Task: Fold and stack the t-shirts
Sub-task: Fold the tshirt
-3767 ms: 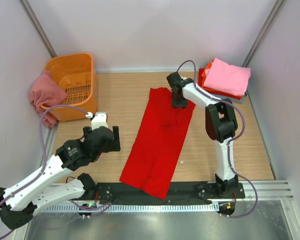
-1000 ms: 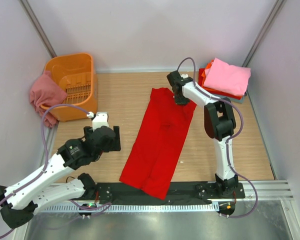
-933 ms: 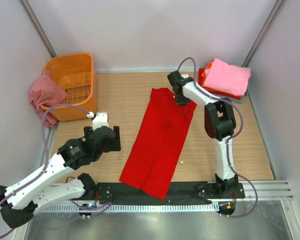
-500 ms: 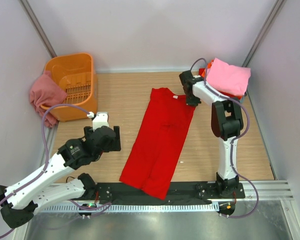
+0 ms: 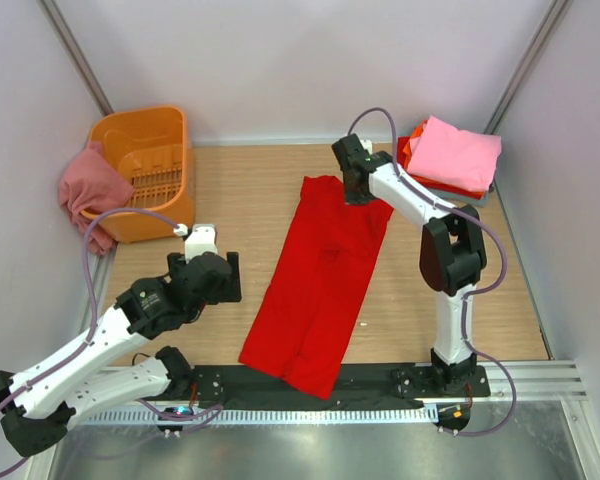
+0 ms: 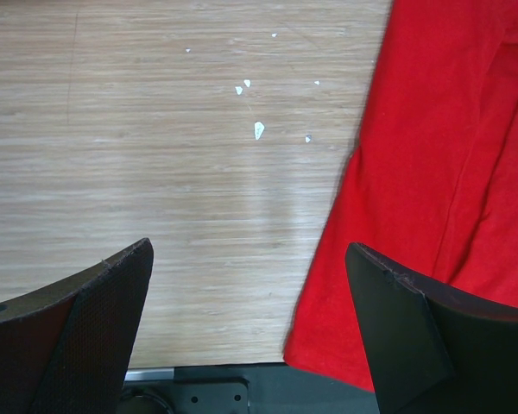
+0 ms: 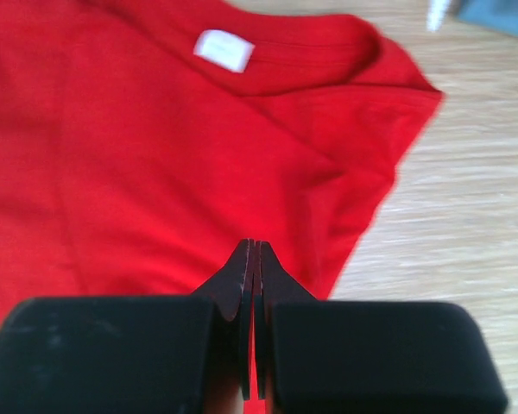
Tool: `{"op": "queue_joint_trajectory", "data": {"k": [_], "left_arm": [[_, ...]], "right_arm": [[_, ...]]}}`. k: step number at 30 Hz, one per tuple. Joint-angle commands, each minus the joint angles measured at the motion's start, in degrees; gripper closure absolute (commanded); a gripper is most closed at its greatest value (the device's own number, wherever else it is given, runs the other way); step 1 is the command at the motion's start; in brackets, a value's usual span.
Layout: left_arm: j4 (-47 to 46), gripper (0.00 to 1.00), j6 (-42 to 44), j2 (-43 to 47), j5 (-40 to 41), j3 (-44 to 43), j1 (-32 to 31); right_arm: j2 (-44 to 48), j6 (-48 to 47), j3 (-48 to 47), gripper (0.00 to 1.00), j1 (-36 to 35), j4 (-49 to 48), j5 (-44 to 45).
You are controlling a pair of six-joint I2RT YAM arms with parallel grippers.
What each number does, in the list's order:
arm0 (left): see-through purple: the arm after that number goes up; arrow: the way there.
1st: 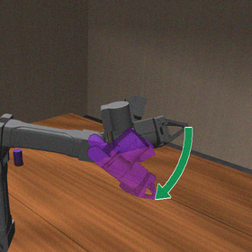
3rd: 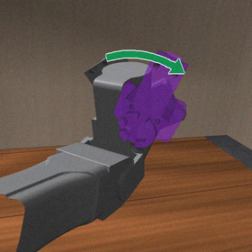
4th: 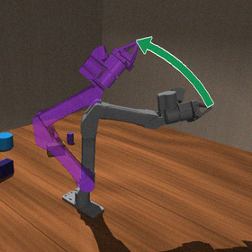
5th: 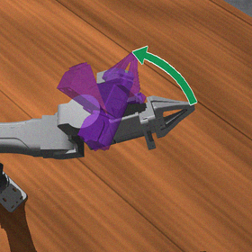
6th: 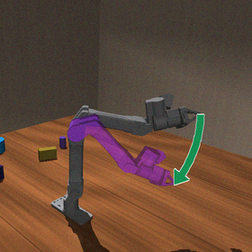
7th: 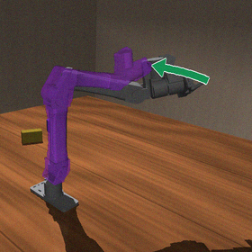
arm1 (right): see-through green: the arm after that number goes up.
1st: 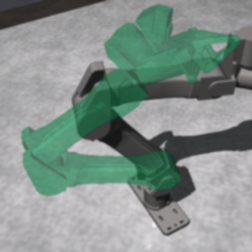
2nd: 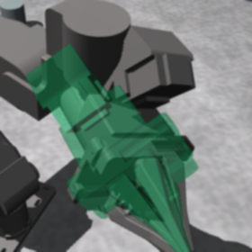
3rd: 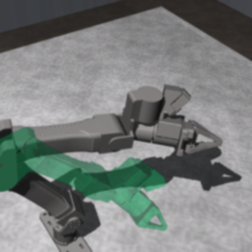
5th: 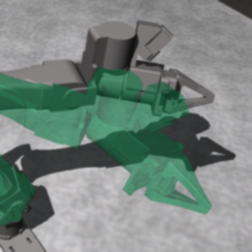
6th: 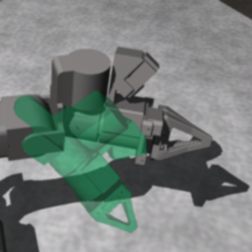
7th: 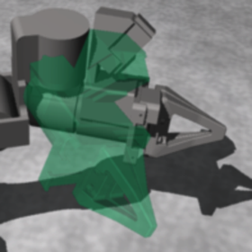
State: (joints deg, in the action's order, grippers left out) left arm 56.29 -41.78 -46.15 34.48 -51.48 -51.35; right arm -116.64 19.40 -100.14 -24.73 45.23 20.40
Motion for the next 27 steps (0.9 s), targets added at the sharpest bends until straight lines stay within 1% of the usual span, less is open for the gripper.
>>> {"op": "queue_joint_trajectory", "data": {"k": [1, 10, 14, 17, 19, 23, 24, 26, 27], "left_arm": [[-0.3, 0.07, -0.8, 0.4, 1.9, -0.5, 0.0], [-0.3, 0.07, -0.9, 0.4, 2.0, -0.5, 0.1], [-0.2, 0.07, -0.9, 0.3, 2.1, -0.5, 0.1], [-0.3, 0.07, -0.9, 0.1, 2.0, -0.5, 0.1], [-0.1, 0.07, -0.9, -0.1, 2.1, -0.5, 0.1], [-0.3, 0.07, -0.9, -0.1, 2.1, -0.5, 0.1], [-0.3, 0.07, -0.9, -0.3, 2.1, -0.5, 0.1], [-0.5, 0.07, -0.9, -0.3, 1.9, -0.5, 0.2], [-0.7, 0.07, -0.9, -0.4, 2.0, -0.5, 0.2]], "right_arm": [[-2.0, 0.2, -4.3, 0.98, -0.3, 0.3, -1.9], [-7.8, -0.7, -4.5, 0.98, -0.2, 0.8, -0.6], [-8.2, -1.0, -4.1, 0.98, 0.5, 1.3, 0.9], [-6.4, -1.1, -2.1, 0.98, 1.8, 1.2, 2.3], [-5.4, -1.3, 0.3, 0.98, 4.2, 1.5, 3.2], [-1.0, -1.5, 5.8, 0.98, 8.9, 1.3, 4.6], [1.3, -1.6, 6.9, 0.98, 10.6, 1.2, 4.6], [3.3, -1.8, 9.0, 0.97, 11.5, 1.0, 4.6], [5.6, -1.9, 9.3, 0.92, 11.7, 0.9, 4.1]]}}
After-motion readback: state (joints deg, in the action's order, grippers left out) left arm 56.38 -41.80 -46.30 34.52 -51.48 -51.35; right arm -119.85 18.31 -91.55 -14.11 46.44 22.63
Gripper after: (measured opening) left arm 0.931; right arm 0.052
